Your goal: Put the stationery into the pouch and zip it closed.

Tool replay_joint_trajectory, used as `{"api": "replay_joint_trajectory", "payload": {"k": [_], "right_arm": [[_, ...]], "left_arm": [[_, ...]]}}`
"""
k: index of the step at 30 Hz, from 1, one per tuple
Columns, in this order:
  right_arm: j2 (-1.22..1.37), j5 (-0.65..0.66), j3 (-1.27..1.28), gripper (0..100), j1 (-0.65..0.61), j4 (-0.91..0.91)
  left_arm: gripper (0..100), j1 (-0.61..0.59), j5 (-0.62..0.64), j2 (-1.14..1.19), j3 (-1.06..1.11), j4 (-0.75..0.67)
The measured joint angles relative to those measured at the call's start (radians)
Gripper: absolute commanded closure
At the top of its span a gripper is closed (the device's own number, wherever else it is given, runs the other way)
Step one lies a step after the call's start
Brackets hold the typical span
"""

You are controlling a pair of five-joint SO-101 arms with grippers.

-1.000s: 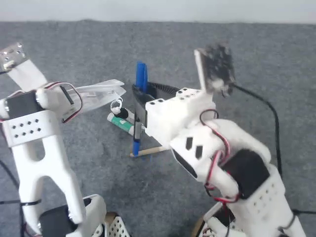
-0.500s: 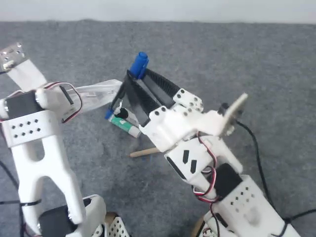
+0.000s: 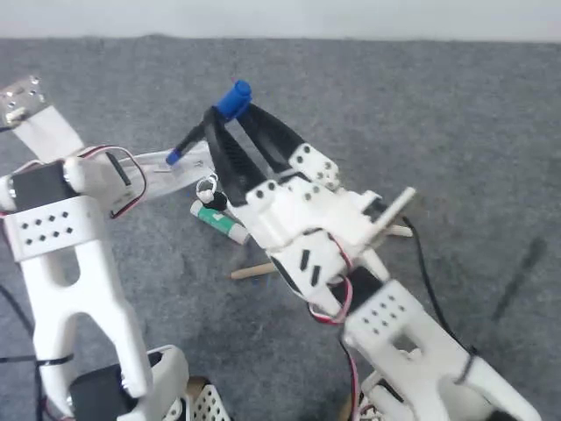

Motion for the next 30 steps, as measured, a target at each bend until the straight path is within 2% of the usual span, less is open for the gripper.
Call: {"api": "replay_joint_trajectory", "payload": {"k": [7, 11, 26, 28, 30], "right_arm": [[0.265, 0.091, 0.000, 99.3, -0.002, -0.219], [0.339, 0.146, 0.009, 99.3, -0.029, -0.284], [0.404, 0.374, 0.068, 99.1, -0.095, -0.301], [0.419, 0.400, 0.068, 96.7, -0.106, -0.301], [0.423, 0.413, 0.068, 89.7, -0.118, -0.301]], "left_arm": [[99, 0.000, 0.000, 0.000, 0.000, 0.000], [99, 0.000, 0.000, 0.000, 0.000, 0.000], [99, 0.000, 0.000, 0.000, 0.000, 0.000], [99, 0.000, 0.000, 0.000, 0.000, 0.000], [99, 0.000, 0.000, 0.000, 0.000, 0.000]]}}
